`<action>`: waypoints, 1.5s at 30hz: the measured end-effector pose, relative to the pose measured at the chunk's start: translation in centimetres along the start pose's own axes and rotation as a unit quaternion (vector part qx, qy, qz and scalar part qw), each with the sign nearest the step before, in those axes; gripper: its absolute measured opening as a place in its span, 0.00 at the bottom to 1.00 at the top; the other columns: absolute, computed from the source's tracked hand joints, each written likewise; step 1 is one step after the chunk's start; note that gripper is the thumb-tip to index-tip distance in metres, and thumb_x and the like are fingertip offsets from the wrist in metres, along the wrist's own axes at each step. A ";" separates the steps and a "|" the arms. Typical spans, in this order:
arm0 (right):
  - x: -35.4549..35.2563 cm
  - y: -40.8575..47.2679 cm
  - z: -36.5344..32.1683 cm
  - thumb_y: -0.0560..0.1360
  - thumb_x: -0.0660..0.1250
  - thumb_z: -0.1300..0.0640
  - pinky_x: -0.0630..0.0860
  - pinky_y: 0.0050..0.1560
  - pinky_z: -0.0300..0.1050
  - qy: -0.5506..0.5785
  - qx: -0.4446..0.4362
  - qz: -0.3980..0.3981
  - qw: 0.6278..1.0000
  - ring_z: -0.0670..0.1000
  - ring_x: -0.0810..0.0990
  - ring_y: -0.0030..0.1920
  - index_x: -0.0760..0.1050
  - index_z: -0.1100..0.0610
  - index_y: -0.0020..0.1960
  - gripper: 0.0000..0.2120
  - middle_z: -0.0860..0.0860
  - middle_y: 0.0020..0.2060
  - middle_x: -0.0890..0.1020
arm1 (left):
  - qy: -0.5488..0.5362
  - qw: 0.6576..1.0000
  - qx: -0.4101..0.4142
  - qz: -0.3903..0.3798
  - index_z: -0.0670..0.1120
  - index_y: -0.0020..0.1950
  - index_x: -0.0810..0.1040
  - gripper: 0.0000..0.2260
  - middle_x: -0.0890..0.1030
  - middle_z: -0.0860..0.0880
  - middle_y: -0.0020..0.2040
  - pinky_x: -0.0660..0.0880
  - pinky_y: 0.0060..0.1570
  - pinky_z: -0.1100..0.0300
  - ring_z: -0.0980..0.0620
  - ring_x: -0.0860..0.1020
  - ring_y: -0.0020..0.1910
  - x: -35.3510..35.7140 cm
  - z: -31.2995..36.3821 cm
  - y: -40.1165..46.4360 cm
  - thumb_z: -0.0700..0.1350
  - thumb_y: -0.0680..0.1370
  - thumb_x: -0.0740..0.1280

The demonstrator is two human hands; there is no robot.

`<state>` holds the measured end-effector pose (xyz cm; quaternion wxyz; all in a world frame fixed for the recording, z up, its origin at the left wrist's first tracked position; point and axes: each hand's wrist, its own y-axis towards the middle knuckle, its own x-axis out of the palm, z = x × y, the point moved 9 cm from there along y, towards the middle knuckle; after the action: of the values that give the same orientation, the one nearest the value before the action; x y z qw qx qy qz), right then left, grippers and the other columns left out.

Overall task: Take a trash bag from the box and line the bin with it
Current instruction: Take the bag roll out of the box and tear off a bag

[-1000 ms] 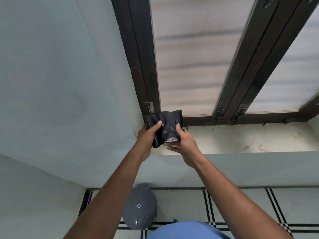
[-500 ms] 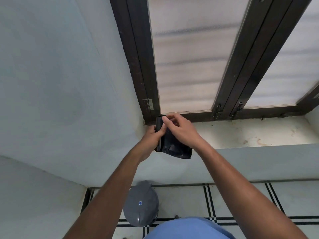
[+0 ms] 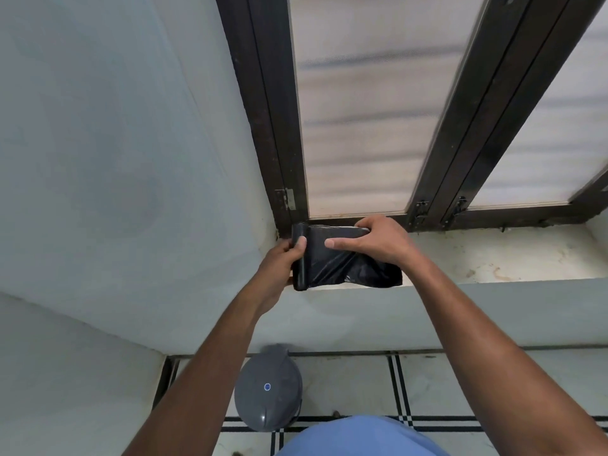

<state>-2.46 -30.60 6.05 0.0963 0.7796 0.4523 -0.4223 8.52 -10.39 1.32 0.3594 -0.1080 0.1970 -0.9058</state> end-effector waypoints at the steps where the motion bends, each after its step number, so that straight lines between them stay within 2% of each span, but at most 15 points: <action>1: -0.3 0.1 0.2 0.59 0.72 0.13 0.78 0.45 0.51 -0.063 0.005 0.010 0.998 0.53 0.86 0.44 0.80 0.51 0.41 0.40 0.49 0.39 0.87 | -0.012 1.000 -0.008 -0.001 0.54 0.74 0.78 0.22 0.85 0.50 0.68 0.80 0.69 0.43 0.45 0.82 0.68 0.1 0.0 0.0 0.64 0.85 0.64; 4: -1.0 0.1 -0.7 0.71 0.73 0.23 0.76 0.67 0.59 -0.146 -0.020 0.028 0.989 0.52 0.84 0.62 0.84 0.45 0.59 0.30 0.45 0.57 0.87 | -0.029 0.999 -0.003 -0.014 0.53 0.76 0.77 0.26 0.85 0.51 0.69 0.79 0.71 0.44 0.46 0.83 0.69 0.8 0.2 -0.1 0.66 0.83 0.66; 8: -0.3 0.0 -3.4 0.77 0.72 0.36 0.64 0.82 0.66 -0.013 -0.082 -0.011 0.996 0.51 0.74 0.77 0.75 0.44 0.78 0.31 0.44 0.75 0.80 | -0.043 0.998 0.006 -0.043 0.53 0.76 0.77 0.19 0.85 0.49 0.69 0.79 0.70 0.43 0.45 0.83 0.69 1.8 0.6 -0.5 0.59 0.87 0.64; 12: 2.0 0.7 -4.3 0.74 0.74 0.25 0.80 0.62 0.49 0.122 -0.097 -0.106 0.982 0.44 0.84 0.55 0.84 0.49 0.62 0.31 0.42 0.53 0.87 | -0.079 0.995 -0.009 -0.061 0.51 0.77 0.77 0.22 0.84 0.47 0.71 0.76 0.74 0.40 0.43 0.81 0.71 2.2 0.7 -0.6 0.60 0.87 0.61; 14: 2.0 1.0 -4.2 0.76 0.77 0.30 0.75 0.47 0.46 0.128 -0.108 -0.102 0.981 0.45 0.79 0.39 0.84 0.55 0.48 0.27 0.45 0.37 0.82 | -0.071 0.996 -0.006 -0.051 0.50 0.77 0.78 0.23 0.84 0.47 0.70 0.78 0.72 0.42 0.44 0.82 0.70 1.9 1.0 -0.7 0.61 0.87 0.63; 16: 1.4 1.4 -3.6 0.75 0.78 0.31 0.73 0.43 0.48 0.126 -0.106 -0.073 0.984 0.45 0.78 0.34 0.84 0.55 0.43 0.26 0.45 0.32 0.81 | -0.050 0.998 0.008 -0.036 0.49 0.75 0.79 0.24 0.85 0.46 0.69 0.80 0.70 0.44 0.45 0.84 0.67 1.3 1.1 -0.6 0.61 0.85 0.67; 20: 0.6 1.8 -3.1 0.70 0.75 0.22 0.70 0.42 0.49 0.130 -0.085 -0.035 0.987 0.48 0.74 0.33 0.74 0.59 0.38 0.38 0.47 0.31 0.75 | -0.063 0.997 0.003 -0.040 0.48 0.76 0.77 0.23 0.84 0.44 0.70 0.78 0.72 0.39 0.41 0.83 0.69 1.0 1.4 -0.8 0.59 0.85 0.69; 24: -0.4 1.8 -3.4 0.64 0.78 0.19 0.65 0.38 0.48 0.115 -0.064 -0.028 0.991 0.47 0.71 0.29 0.69 0.52 0.34 0.37 0.46 0.28 0.71 | -0.055 0.998 0.017 -0.039 0.50 0.75 0.79 0.21 0.85 0.47 0.69 0.79 0.71 0.43 0.44 0.83 0.69 0.8 2.6 -0.8 0.59 0.86 0.66; 28: -1.3 2.1 -2.6 0.61 0.77 0.18 0.62 0.38 0.50 0.015 -0.052 -0.012 0.998 0.51 0.70 0.32 0.68 0.57 0.36 0.43 0.49 0.30 0.70 | -0.064 0.998 0.015 -0.010 0.46 0.74 0.80 0.22 0.85 0.44 0.69 0.81 0.67 0.43 0.42 0.82 0.69 -0.3 2.7 -0.6 0.59 0.88 0.62; 30: -1.8 2.3 -2.1 0.70 0.76 0.24 0.71 0.41 0.49 -0.083 -0.044 0.014 0.995 0.52 0.79 0.41 0.77 0.53 0.43 0.32 0.47 0.37 0.80 | -0.068 0.998 0.014 -0.007 0.44 0.74 0.79 0.20 0.83 0.39 0.70 0.82 0.62 0.44 0.41 0.83 0.65 -0.5 2.5 -0.5 0.55 0.89 0.61; 32: -2.6 2.0 -3.0 0.81 0.72 0.38 0.80 0.57 0.53 -0.109 -0.066 0.059 0.990 0.53 0.84 0.58 0.81 0.49 0.62 0.17 0.47 0.54 0.86 | -0.074 0.997 0.016 -0.016 0.44 0.75 0.78 0.19 0.81 0.37 0.72 0.81 0.60 0.46 0.42 0.82 0.62 -0.3 2.4 -0.4 0.52 0.90 0.61; 34: -2.9 1.4 -4.8 0.85 0.67 0.44 0.78 0.70 0.54 -0.027 -0.109 0.073 0.991 0.51 0.82 0.68 0.78 0.49 0.73 0.19 0.45 0.65 0.86 | -0.090 0.995 0.015 -0.027 0.44 0.75 0.78 0.18 0.79 0.37 0.74 0.80 0.65 0.41 0.41 0.80 0.64 0.3 2.4 -0.4 0.50 0.90 0.60; 37: -1.2 1.0 -6.6 0.82 0.67 0.29 0.77 0.68 0.49 0.115 -0.113 -0.016 0.987 0.47 0.81 0.67 0.74 0.46 0.78 0.31 0.44 0.67 0.84 | -0.102 0.994 0.008 -0.037 0.46 0.75 0.79 0.18 0.79 0.37 0.74 0.73 0.74 0.37 0.41 0.79 0.65 1.3 2.7 -0.5 0.51 0.90 0.58; 40: 0.7 1.3 -6.1 0.72 0.72 0.22 0.81 0.61 0.47 0.101 -0.083 -0.083 0.988 0.49 0.84 0.61 0.75 0.45 0.74 0.39 0.47 0.62 0.85 | -0.114 0.993 0.005 -0.036 0.47 0.76 0.79 0.19 0.80 0.38 0.73 0.73 0.75 0.37 0.40 0.80 0.67 1.6 2.9 -0.5 0.52 0.90 0.58; 45: 0.8 2.1 -4.8 0.70 0.81 0.30 0.84 0.48 0.52 0.147 -0.092 -0.068 0.982 0.53 0.89 0.45 0.85 0.54 0.48 0.27 0.53 0.43 0.89 | -0.132 0.990 0.000 -0.049 0.47 0.74 0.81 0.20 0.84 0.42 0.70 0.77 0.73 0.42 0.41 0.80 0.73 1.5 3.2 -0.7 0.56 0.88 0.63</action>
<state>2.09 -28.73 8.02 0.0714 0.7883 0.5506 -0.2652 8.07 -11.91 4.53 0.3374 -0.2364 0.1420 -0.9001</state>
